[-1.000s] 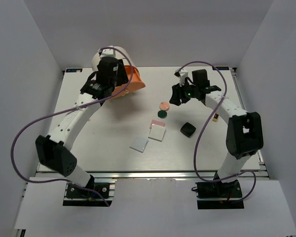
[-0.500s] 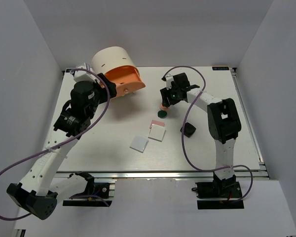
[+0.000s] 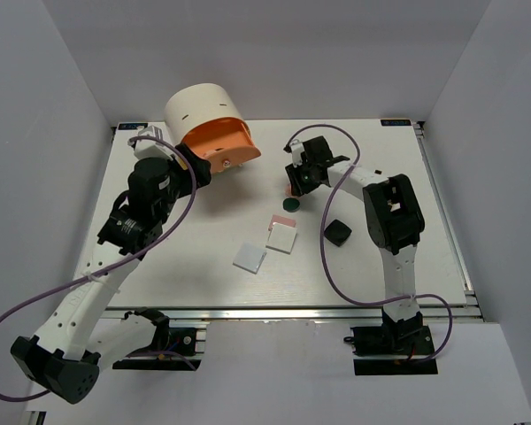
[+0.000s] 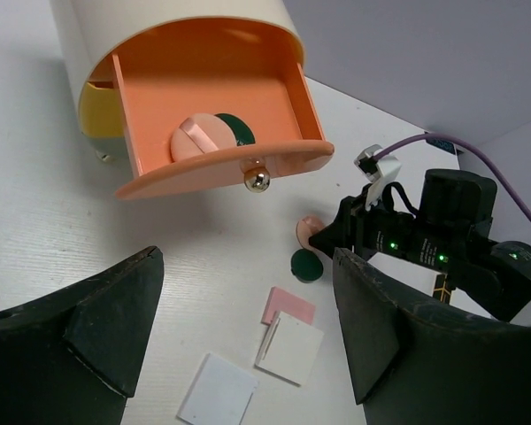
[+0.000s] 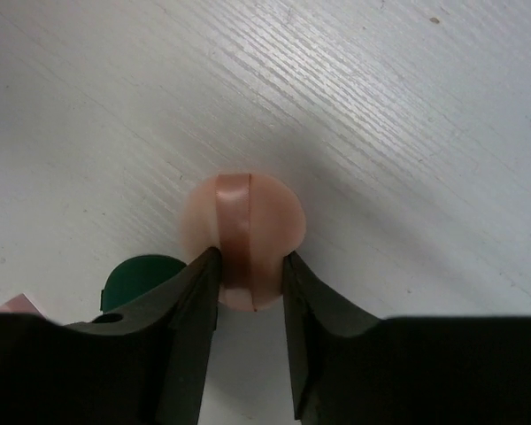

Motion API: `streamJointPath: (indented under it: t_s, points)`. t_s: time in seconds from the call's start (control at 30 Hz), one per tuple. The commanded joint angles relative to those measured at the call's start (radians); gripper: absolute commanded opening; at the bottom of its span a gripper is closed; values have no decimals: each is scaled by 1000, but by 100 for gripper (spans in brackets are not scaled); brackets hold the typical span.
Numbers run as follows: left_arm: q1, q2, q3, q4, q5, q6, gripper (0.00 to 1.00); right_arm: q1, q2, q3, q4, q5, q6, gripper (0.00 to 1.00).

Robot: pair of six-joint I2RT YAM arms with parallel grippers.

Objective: Organize the makeup

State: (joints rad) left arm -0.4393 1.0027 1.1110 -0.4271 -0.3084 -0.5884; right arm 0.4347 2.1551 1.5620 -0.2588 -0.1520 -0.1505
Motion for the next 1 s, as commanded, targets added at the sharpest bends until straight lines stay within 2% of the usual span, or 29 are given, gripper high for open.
streamJointPath:
  t_s: [0.0, 0.17, 0.27, 0.47, 0.7, 0.83, 0.97]
  points:
    - [7, -39, -31, 40, 35, -8, 87, 6, 17, 4, 24, 23, -23, 39]
    - [7, -58, -69, 59, 63, -24, 87, -2, -4, 9, 20, -3, -27, 13]
    - [7, -72, -89, 71, 90, -27, 87, -14, -35, 62, 13, -39, -40, 2]
    - [7, -124, -189, 123, 143, -54, 90, -25, -199, 144, 38, -181, -96, 0]
    - [7, -185, -298, 177, 183, -90, 92, -13, -337, 256, 61, -446, -97, 0]
    - [7, -210, -345, 195, 209, -103, 92, 32, -351, 325, 81, -459, -66, 0]
    - [5, -239, -402, 220, 221, -119, 93, 111, -307, 400, 93, -408, -43, 0]
